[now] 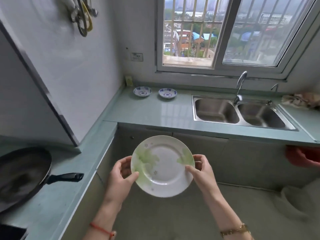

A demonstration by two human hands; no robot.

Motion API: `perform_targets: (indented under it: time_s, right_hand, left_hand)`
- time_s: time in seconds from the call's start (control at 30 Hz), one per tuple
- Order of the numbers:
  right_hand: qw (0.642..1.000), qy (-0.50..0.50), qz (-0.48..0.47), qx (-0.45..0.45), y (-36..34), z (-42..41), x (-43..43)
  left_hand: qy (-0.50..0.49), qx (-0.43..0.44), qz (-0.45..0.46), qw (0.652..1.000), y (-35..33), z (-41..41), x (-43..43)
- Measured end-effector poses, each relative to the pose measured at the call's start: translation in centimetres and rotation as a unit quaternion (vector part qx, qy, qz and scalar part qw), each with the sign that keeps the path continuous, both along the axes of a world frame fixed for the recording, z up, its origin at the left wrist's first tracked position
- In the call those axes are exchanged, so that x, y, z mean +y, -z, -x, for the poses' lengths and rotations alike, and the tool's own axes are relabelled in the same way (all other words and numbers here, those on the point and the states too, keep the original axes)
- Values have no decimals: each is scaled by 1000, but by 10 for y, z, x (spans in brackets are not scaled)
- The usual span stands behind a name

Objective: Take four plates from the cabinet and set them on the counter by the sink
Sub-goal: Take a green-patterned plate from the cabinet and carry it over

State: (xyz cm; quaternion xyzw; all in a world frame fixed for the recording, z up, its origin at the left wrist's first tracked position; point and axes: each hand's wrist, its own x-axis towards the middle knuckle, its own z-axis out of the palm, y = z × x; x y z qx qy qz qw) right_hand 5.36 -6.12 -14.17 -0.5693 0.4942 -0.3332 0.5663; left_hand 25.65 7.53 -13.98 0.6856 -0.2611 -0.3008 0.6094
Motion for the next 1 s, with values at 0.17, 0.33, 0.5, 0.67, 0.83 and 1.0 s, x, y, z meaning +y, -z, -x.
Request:
perform_targets:
  time_s: [0.17,0.33,0.5,0.67,0.83,1.0]
  right_hand:
    - [1000,-19,2,15,10,-59,-109]
    - [996,-70,8,49,16,-125,-222]
    - [986,-112,43,111,28,-200,-318]
    - [978,-141,37,152,50,-284,-392]
    - [970,-149,29,187,80,-367,-443]
    - [964,-135,6,228,115,-441,-477]
  left_hand:
    - [-20,-10,-10,1000,13,-54,-101]
    - [-62,-11,-22,998,19,-106,-200]
    - [-109,-7,-49,993,27,-164,-284]
    - [-139,-4,-90,986,47,-237,-353]
    - [-143,-1,-137,980,81,-314,-402]
    - [-114,25,-166,979,120,-389,-442]
